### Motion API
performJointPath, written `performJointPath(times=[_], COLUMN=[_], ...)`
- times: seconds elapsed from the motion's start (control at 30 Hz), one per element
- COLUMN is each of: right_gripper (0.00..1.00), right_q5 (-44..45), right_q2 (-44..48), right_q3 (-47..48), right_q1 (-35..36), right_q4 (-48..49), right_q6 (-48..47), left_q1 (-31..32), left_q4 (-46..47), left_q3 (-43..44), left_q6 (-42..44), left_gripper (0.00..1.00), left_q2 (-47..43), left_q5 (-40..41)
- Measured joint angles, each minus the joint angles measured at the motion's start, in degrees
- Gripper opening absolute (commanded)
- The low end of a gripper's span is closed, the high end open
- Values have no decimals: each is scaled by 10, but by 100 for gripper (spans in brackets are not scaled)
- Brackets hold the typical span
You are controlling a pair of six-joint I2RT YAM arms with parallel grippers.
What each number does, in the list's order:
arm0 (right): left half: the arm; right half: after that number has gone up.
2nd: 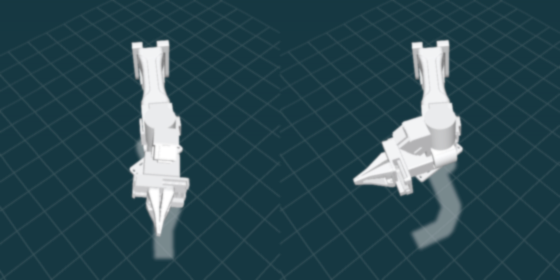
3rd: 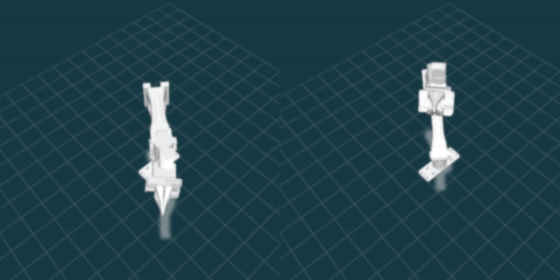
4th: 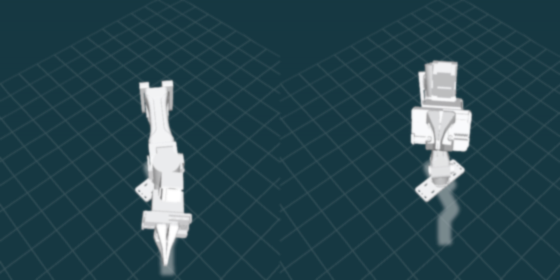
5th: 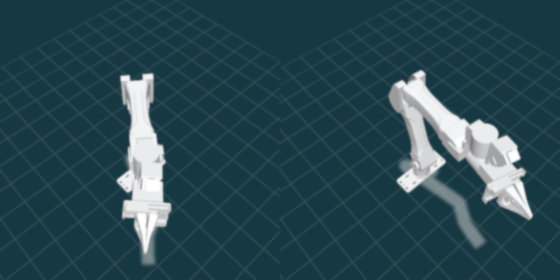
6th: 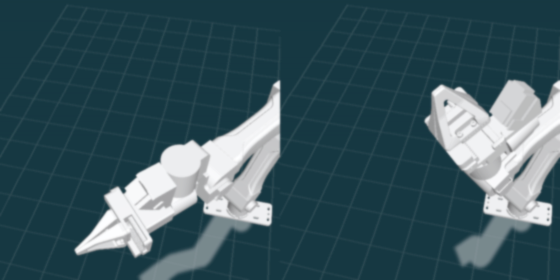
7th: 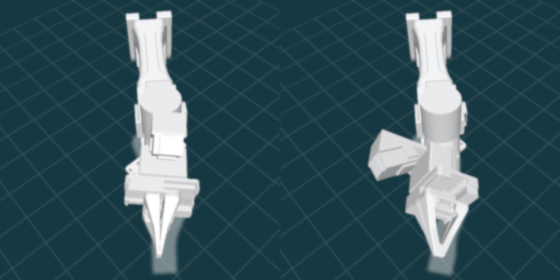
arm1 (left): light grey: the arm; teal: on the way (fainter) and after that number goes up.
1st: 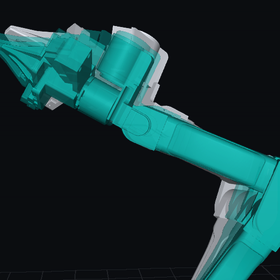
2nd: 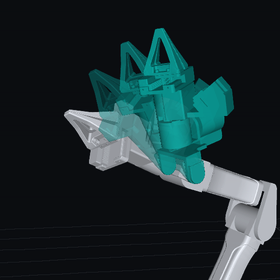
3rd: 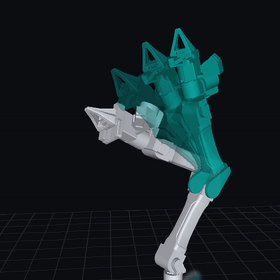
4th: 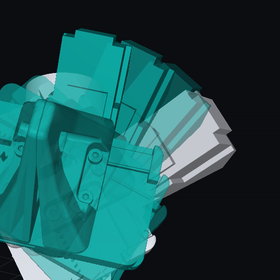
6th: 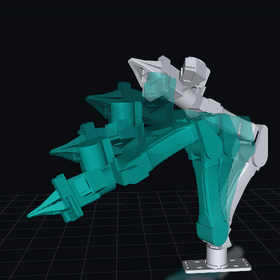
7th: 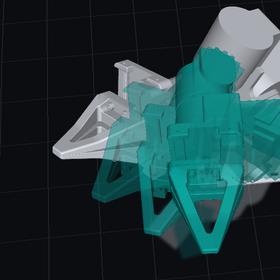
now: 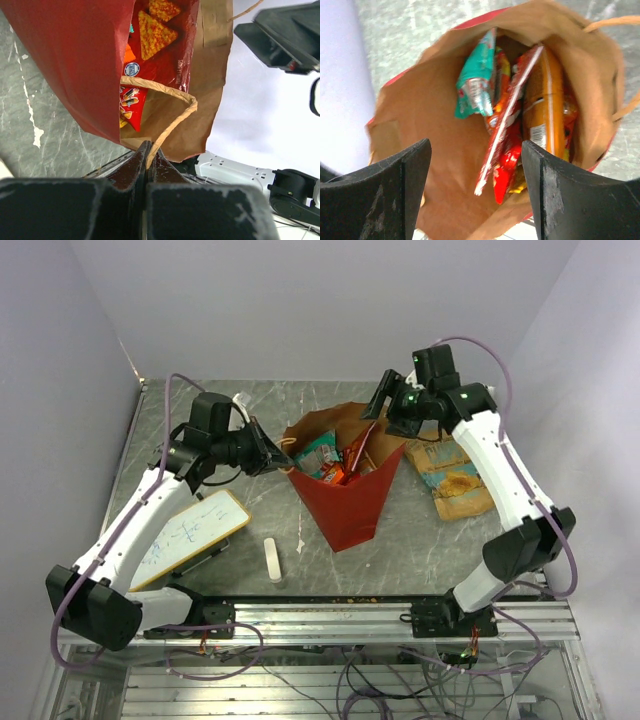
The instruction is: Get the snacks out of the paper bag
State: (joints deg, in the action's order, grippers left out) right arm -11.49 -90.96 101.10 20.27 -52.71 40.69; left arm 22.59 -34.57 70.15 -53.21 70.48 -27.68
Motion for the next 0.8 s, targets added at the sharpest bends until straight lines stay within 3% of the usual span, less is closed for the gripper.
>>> performJointPath(times=[0.27,0.43,0.73,0.8], right_gripper=[72,68,52,36], right_q5=[89,115,166,175], right_q2=[-53,-63,-75,-94], right_q3=[-12,-15,-62,-28], right_q1=[27,52,99,105], right_q4=[-26,-34,-50,-67], right_q6=[37,65,143,151], left_q1=[0,0,1,2], left_q4=[-35,12,17,19], left_q3=[42,-1,-14,-12], left_q6=[23,-13,-26,-27], left_gripper=[7,7,7,7], left_q2=[28,17,9,9], left_q5=[0,-29,-37,-37])
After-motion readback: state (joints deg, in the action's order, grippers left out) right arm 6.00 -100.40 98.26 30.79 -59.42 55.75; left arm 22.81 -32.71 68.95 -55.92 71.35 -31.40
